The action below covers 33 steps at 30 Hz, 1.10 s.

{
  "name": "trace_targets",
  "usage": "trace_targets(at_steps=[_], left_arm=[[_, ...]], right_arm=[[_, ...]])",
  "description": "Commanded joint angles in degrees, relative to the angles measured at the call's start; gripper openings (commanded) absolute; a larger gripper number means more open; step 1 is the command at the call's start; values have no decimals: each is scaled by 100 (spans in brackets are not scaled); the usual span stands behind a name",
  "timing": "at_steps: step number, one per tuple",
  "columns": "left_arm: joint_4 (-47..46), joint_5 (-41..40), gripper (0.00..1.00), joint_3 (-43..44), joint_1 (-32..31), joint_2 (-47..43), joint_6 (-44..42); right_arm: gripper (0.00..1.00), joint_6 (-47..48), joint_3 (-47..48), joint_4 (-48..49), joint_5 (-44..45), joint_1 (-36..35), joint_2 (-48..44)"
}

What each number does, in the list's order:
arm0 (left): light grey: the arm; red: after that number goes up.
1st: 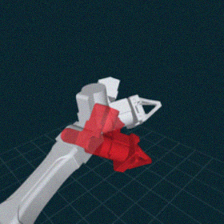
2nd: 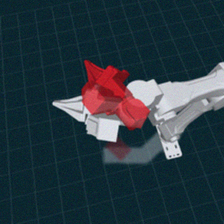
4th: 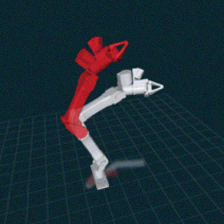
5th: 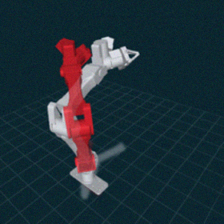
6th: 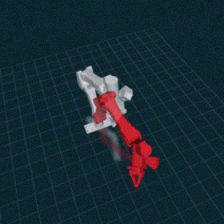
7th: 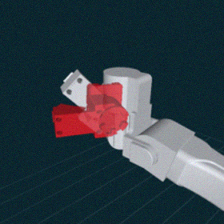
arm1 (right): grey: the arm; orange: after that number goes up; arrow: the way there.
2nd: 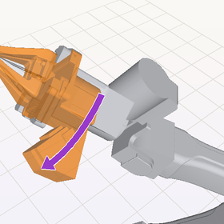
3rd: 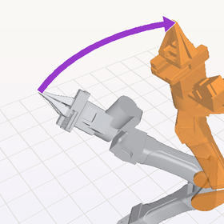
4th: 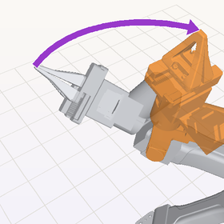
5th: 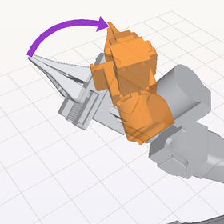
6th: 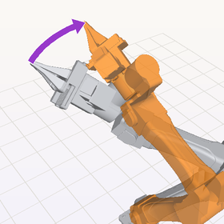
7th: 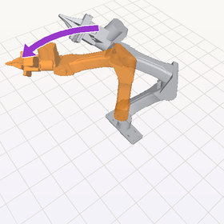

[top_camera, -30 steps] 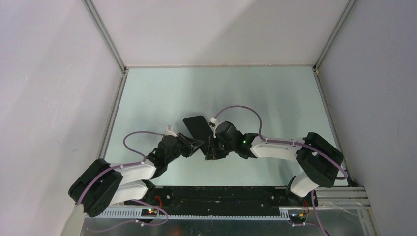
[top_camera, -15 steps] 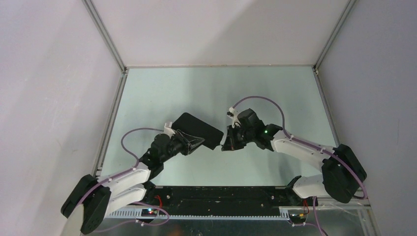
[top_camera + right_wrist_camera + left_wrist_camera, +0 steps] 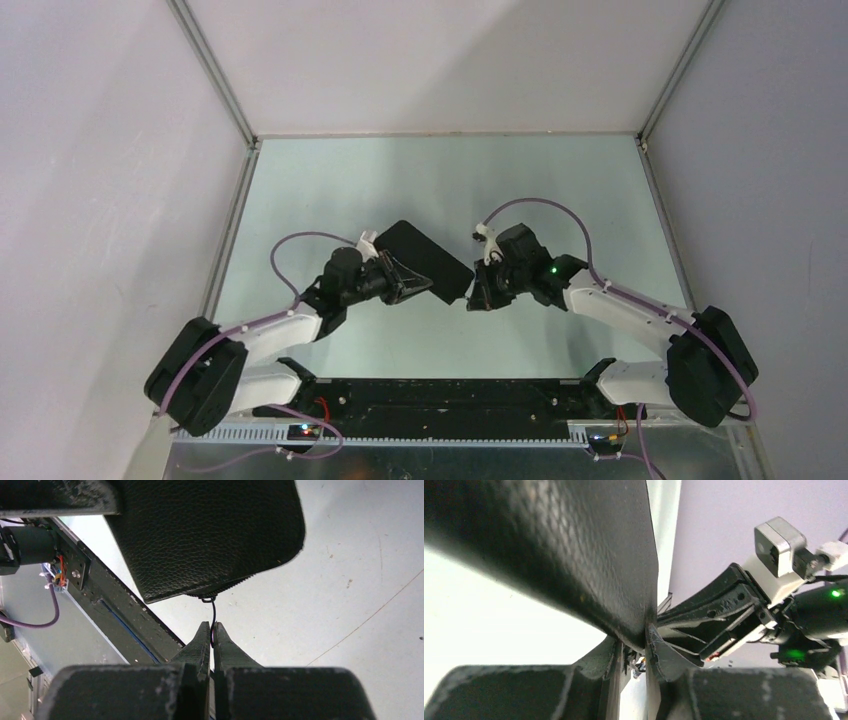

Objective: Sort the hair-cutting tools

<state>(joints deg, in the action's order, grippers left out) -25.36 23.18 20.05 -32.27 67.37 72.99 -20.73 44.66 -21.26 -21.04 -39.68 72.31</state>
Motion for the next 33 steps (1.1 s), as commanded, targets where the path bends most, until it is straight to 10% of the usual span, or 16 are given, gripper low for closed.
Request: trace_targets(at_steps=[1,17,33], left_arm=[[-18,-390,16,281,204,320,-741],[-146,-1729,87,-842,239,-251,88],[458,-2783,85,-1766,-687,-1887,1170]], right_arm=[[0,-71,-138,-596,408,-257,-53],[0,-1030,802,187,207,-1216,1447],[0,-1723,1308,1042,134,-1590,2047]])
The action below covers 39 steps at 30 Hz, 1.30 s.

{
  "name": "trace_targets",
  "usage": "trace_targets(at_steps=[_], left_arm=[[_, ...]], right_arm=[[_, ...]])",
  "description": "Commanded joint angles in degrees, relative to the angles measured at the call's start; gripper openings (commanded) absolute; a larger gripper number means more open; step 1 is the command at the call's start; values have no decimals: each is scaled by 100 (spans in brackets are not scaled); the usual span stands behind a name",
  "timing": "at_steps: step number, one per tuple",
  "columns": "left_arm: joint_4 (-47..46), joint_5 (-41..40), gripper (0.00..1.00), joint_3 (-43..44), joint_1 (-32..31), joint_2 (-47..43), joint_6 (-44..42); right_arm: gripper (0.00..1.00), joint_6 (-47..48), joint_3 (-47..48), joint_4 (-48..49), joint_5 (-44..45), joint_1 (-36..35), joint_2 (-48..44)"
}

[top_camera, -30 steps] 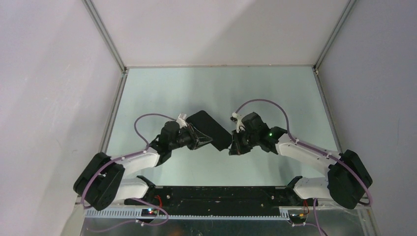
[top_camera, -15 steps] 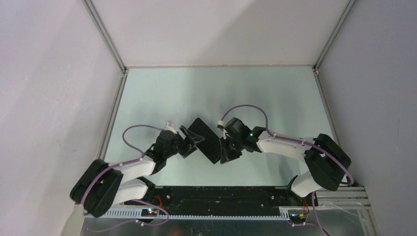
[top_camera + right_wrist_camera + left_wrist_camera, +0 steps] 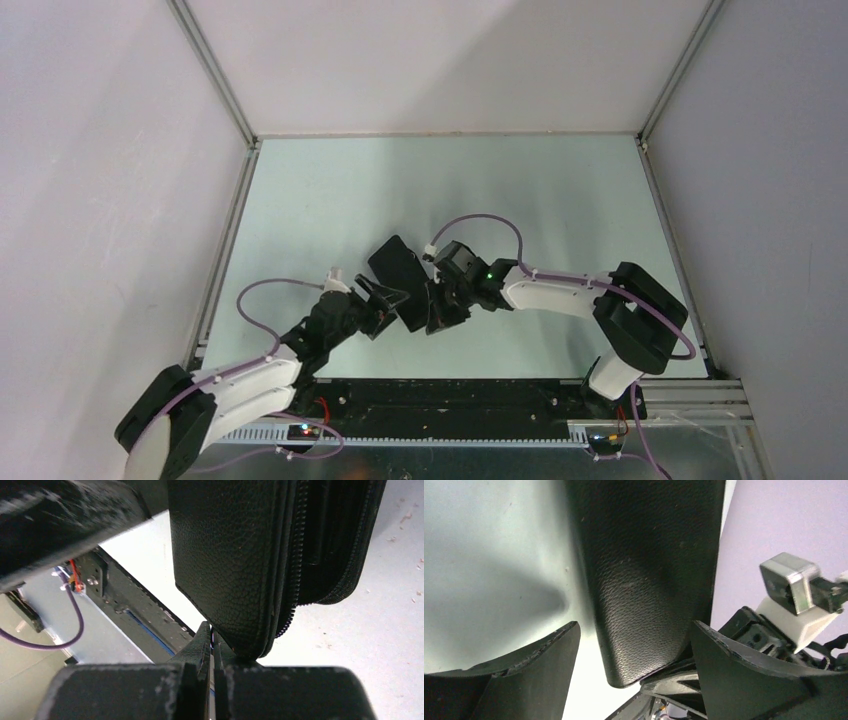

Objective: Sort the hair-cutting tools

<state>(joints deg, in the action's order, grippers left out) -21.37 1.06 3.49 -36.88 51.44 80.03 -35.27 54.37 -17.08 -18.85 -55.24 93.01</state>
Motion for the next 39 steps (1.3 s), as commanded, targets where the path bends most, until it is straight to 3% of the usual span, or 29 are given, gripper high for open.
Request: trace_targets(at_steps=[1,9,13,15,18,26,34,39], left_arm=[[136,-675,85,-131,-255,-350,519],[139,-868,88,-130,-406,-495,677],[-273,-910,79,-100,-589,-200,807],[-479,-935,70,-103,-665,-53,879],[-604,-985,49,-114,-706,-15,944],[-75,-1285,3,-181,-723,-848,1048],[481,-1438,0,-305,-605,-1881,1187],[443,-751,0,-250,-231,-1943,803]], right_arm=[[0,-343,359,665,-84,-27,-30],[0,-555,521,926,-204,24,30],[0,-558,525,922,-173,30,26],[0,-515,522,837,-145,37,13],[0,-368,530,672,-95,42,-37],[0,453,505,-277,440,183,-240],[0,988,-22,-916,568,1069,-656],[0,1334,-324,-1094,485,1734,-1013]])
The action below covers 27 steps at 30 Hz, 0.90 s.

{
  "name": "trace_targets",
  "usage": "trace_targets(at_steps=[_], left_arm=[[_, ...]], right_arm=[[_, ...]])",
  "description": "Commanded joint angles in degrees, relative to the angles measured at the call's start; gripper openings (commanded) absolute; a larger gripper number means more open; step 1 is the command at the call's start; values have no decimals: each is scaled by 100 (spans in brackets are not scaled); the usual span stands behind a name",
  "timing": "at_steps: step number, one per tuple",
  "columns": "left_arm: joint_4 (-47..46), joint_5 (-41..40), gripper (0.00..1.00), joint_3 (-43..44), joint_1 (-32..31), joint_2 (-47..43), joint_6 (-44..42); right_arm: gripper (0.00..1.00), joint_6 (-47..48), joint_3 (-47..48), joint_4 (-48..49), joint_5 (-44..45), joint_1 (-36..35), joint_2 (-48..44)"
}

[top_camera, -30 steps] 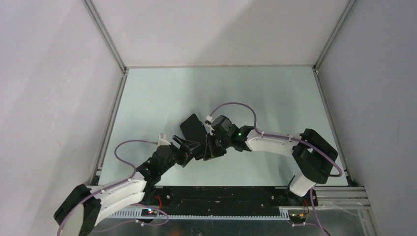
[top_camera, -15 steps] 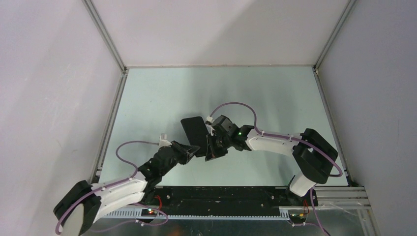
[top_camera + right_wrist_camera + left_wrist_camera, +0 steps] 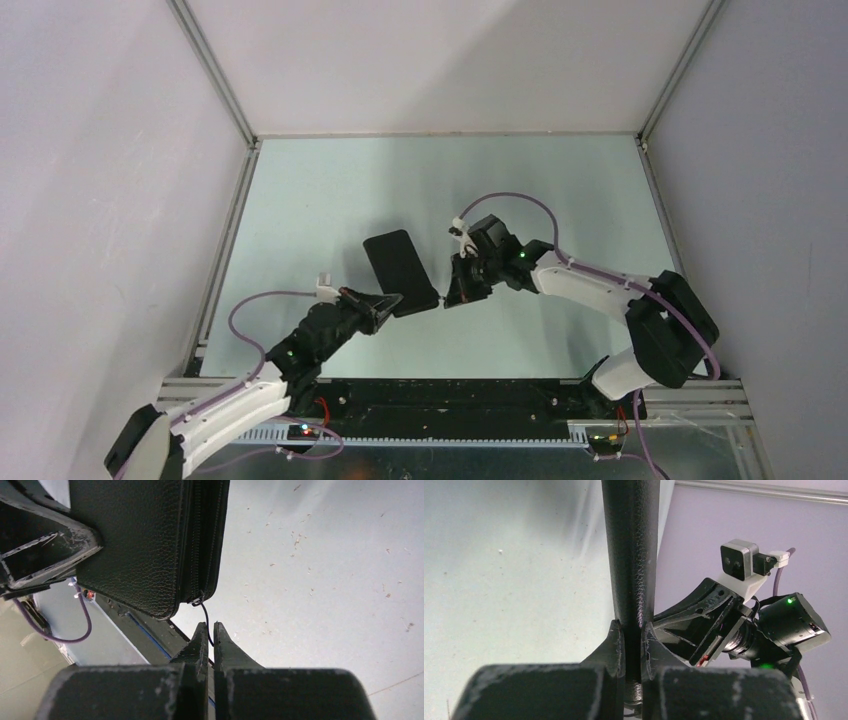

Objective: Sort the hair-cutting tools

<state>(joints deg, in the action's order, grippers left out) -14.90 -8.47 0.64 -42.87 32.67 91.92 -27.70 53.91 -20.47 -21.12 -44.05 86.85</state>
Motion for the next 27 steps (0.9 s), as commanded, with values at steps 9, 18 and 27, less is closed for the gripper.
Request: trace_targets(at_steps=[9,18,27], left_arm=[[-812,2726,5,1150,1227,2410,-2176],[345,3314,33,2780,1584,4520,-4212],[720,1629,92,2503,1677,3681,-3789]], right_arm=[[0,1060,-422,-824,16,535,-969],[0,725,-425,-469,-368,-117,-797],[0,329,-168,219,-493,-389,-122]])
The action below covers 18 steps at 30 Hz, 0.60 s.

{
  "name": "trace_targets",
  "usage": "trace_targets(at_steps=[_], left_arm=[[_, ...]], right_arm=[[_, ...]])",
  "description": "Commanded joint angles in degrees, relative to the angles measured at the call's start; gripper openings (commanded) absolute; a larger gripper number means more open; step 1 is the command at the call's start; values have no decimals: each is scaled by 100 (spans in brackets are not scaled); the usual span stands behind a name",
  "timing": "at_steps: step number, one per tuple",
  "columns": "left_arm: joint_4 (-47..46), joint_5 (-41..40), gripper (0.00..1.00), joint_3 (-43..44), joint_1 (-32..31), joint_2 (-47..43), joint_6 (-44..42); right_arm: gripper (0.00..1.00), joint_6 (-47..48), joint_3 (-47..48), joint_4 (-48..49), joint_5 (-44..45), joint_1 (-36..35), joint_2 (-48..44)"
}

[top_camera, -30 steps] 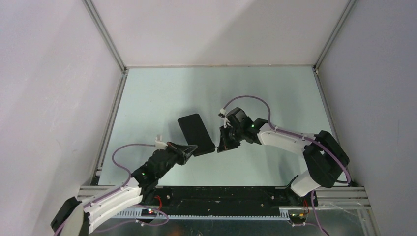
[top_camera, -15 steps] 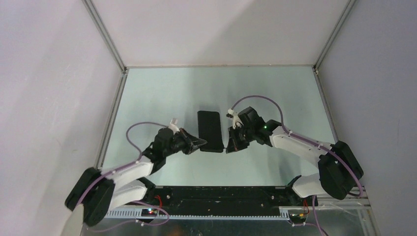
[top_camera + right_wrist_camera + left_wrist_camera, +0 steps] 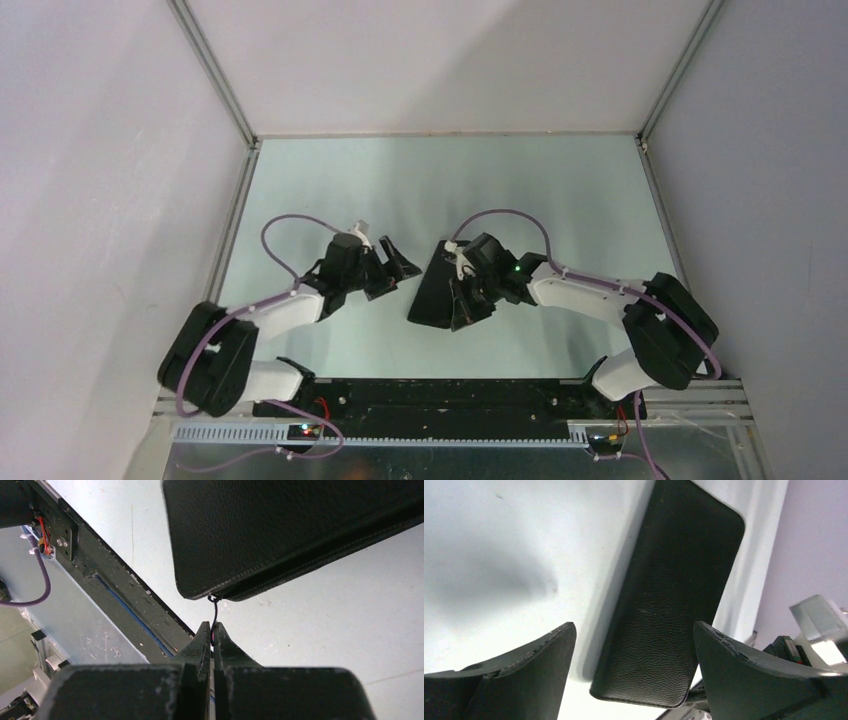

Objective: Sort the hair-cutting tools

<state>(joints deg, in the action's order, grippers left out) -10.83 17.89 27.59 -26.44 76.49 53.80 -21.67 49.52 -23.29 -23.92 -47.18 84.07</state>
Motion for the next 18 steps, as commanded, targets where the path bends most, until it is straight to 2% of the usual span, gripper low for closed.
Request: trace_targets(at_steps=[1,5,10,13,18], left_arm=[[440,-1332,94,-272,33,-1025,138],[561,-2031,96,-1044,31,-2138,1116],[316,-1988,97,-1708,-74,-3255,1902],[48,-1974,97,-1942,-351,-3383,2316],[-577,-2209,97,-2116,-1012,-3068,2849]], right_arm=[[0,-375,305,580,-216,-82,248],[0,-790,407,1077,-290,-107,481],[0,-1166,587,1563,-277,-252,794],[0,-1307,648,1674,-225,-327,909],[0,-1573,652,2019,-26,-375,920]])
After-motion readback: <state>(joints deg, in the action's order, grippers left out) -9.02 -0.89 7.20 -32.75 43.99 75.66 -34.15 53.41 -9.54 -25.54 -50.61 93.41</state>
